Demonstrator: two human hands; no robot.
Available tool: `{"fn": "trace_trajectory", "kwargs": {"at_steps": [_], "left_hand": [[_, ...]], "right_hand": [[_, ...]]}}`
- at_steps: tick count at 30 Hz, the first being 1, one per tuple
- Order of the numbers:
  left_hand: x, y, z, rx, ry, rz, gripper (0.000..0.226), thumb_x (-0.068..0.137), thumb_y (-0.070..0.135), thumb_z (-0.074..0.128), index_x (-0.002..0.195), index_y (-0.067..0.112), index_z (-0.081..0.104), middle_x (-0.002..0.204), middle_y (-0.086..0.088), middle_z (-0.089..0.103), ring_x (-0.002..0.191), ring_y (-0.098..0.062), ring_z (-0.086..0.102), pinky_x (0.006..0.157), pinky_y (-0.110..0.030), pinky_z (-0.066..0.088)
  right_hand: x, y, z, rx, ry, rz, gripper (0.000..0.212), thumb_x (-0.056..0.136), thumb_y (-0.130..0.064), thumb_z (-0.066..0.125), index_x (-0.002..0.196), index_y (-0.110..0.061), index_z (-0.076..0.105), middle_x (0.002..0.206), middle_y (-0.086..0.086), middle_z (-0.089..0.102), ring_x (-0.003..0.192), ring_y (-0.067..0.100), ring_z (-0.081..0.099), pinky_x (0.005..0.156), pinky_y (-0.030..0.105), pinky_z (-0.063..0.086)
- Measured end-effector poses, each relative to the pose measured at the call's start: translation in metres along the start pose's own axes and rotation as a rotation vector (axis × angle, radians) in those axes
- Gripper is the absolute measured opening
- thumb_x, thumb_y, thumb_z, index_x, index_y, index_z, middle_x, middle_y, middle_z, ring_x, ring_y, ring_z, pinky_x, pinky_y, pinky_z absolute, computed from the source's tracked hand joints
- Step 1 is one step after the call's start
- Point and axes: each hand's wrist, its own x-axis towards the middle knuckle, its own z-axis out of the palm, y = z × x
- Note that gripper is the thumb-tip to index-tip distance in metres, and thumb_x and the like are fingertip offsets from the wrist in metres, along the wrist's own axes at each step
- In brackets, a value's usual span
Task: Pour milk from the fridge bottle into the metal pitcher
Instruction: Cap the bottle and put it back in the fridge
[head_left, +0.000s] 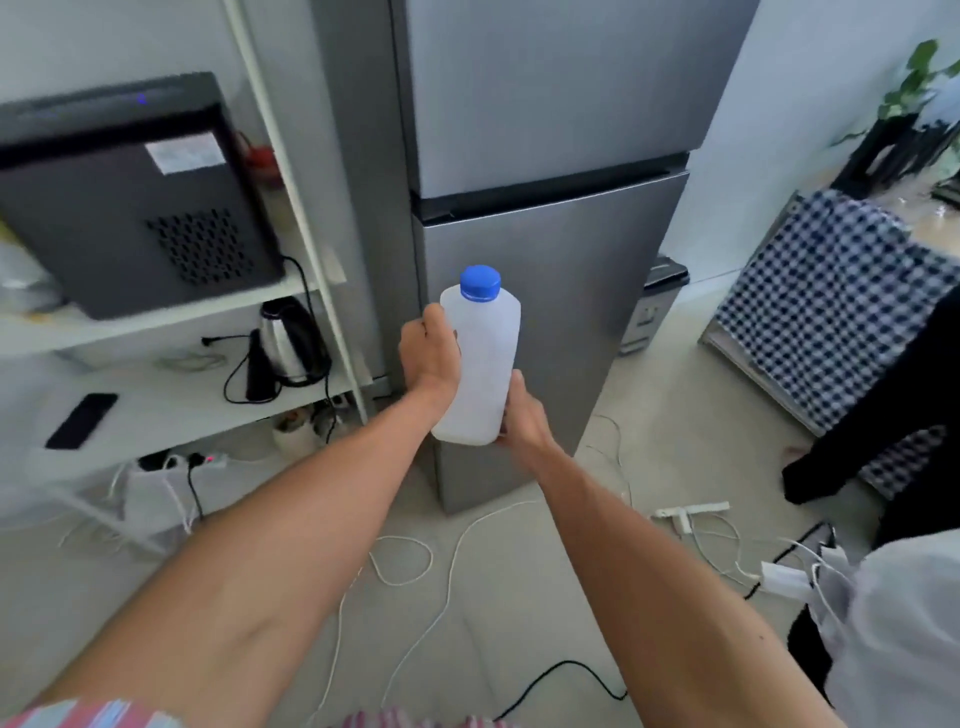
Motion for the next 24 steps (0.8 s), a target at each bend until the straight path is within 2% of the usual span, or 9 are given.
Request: {"fn": "trace_trajectory", "kwargs": {"at_steps": [4, 7, 11, 13, 15, 18, 19, 22, 24], "left_hand": [[0.011, 0.001, -0.016, -0.008, 0.086, 0.014, 0.037, 0.084, 0.035, 0.041, 0.052, 0.023, 0.026, 0.053, 0.003, 0.033, 0.055, -0.02, 0.028, 0.055, -0.033, 0.024], [0.019, 0.002, -0.025, 0.0, 0.147, 0.03, 0.033, 0.084, 0.033, 0.04, 0.056, 0.02, 0.028, 0.058, -0.004, 0.034, 0.058, -0.021, 0.029, 0.056, -0.034, 0.025], [0.03, 0.003, -0.035, -0.017, 0.209, 0.025, 0.035, 0.086, 0.029, 0.04, 0.055, 0.019, 0.029, 0.052, 0.002, 0.035, 0.055, -0.02, 0.03, 0.054, -0.033, 0.026], [0.036, 0.002, -0.039, -0.016, 0.236, 0.023, 0.035, 0.086, 0.03, 0.04, 0.054, 0.019, 0.03, 0.051, 0.004, 0.038, 0.054, -0.021, 0.032, 0.054, -0.032, 0.027], [0.042, 0.003, -0.044, -0.008, 0.25, 0.032, 0.032, 0.085, 0.03, 0.039, 0.056, 0.018, 0.031, 0.054, 0.001, 0.039, 0.056, -0.021, 0.033, 0.055, -0.034, 0.028], [0.051, 0.004, -0.051, -0.017, 0.255, 0.051, 0.033, 0.087, 0.027, 0.039, 0.056, 0.018, 0.031, 0.051, 0.001, 0.039, 0.055, -0.021, 0.034, 0.055, -0.034, 0.028], [0.054, 0.005, -0.052, -0.015, 0.255, 0.056, 0.034, 0.088, 0.026, 0.039, 0.055, 0.018, 0.031, 0.05, 0.003, 0.038, 0.053, -0.02, 0.033, 0.054, -0.033, 0.028], [0.063, 0.005, -0.053, -0.009, 0.256, 0.073, 0.036, 0.089, 0.025, 0.039, 0.054, 0.017, 0.032, 0.048, 0.005, 0.038, 0.05, -0.019, 0.033, 0.052, -0.031, 0.028], [0.07, 0.003, -0.053, -0.021, 0.252, 0.063, 0.036, 0.087, 0.026, 0.039, 0.053, 0.018, 0.032, 0.048, 0.005, 0.038, 0.052, -0.02, 0.034, 0.053, -0.032, 0.029]], "right_hand": [[0.01, -0.009, 0.019, -0.059, -0.097, 0.01, 0.064, 0.089, -0.062, 0.036, 0.112, -0.015, 0.073, 0.113, 0.014, 0.075, 0.108, 0.037, 0.071, 0.087, 0.055, 0.061], [0.017, -0.011, 0.03, -0.073, -0.139, 0.002, 0.06, 0.092, -0.061, 0.038, 0.11, -0.016, 0.074, 0.112, 0.012, 0.076, 0.107, 0.035, 0.072, 0.087, 0.054, 0.062], [0.025, -0.013, 0.044, -0.087, -0.179, -0.004, 0.056, 0.098, -0.057, 0.041, 0.11, -0.014, 0.073, 0.111, 0.014, 0.075, 0.086, 0.025, 0.072, 0.08, 0.049, 0.063], [0.031, -0.015, 0.048, -0.129, -0.173, -0.011, 0.057, 0.098, -0.059, 0.038, 0.103, -0.015, 0.073, 0.106, 0.013, 0.075, 0.087, 0.024, 0.071, 0.085, 0.052, 0.063], [0.038, -0.026, 0.051, -0.228, -0.118, -0.051, 0.057, 0.099, -0.061, 0.033, 0.09, -0.016, 0.067, 0.095, 0.005, 0.07, 0.085, 0.025, 0.067, 0.085, 0.043, 0.059], [0.053, -0.068, 0.054, -0.293, 0.008, -0.165, 0.057, 0.104, -0.059, 0.031, 0.099, -0.009, 0.06, 0.093, 0.002, 0.058, 0.084, 0.024, 0.054, 0.083, 0.037, 0.045], [0.058, -0.089, 0.056, -0.304, 0.039, -0.237, 0.054, 0.106, -0.055, 0.031, 0.104, -0.008, 0.058, 0.096, 0.002, 0.057, 0.088, 0.024, 0.053, 0.085, 0.037, 0.044], [0.072, -0.152, 0.064, -0.413, 0.1, -0.495, 0.039, 0.108, -0.046, 0.033, 0.093, -0.013, 0.049, 0.101, 0.002, 0.053, 0.088, 0.021, 0.047, 0.084, 0.037, 0.04], [0.082, -0.184, 0.071, -0.484, 0.123, -0.588, 0.039, 0.109, -0.045, 0.033, 0.1, -0.012, 0.052, 0.112, 0.005, 0.053, 0.092, 0.02, 0.045, 0.088, 0.037, 0.039]]}}
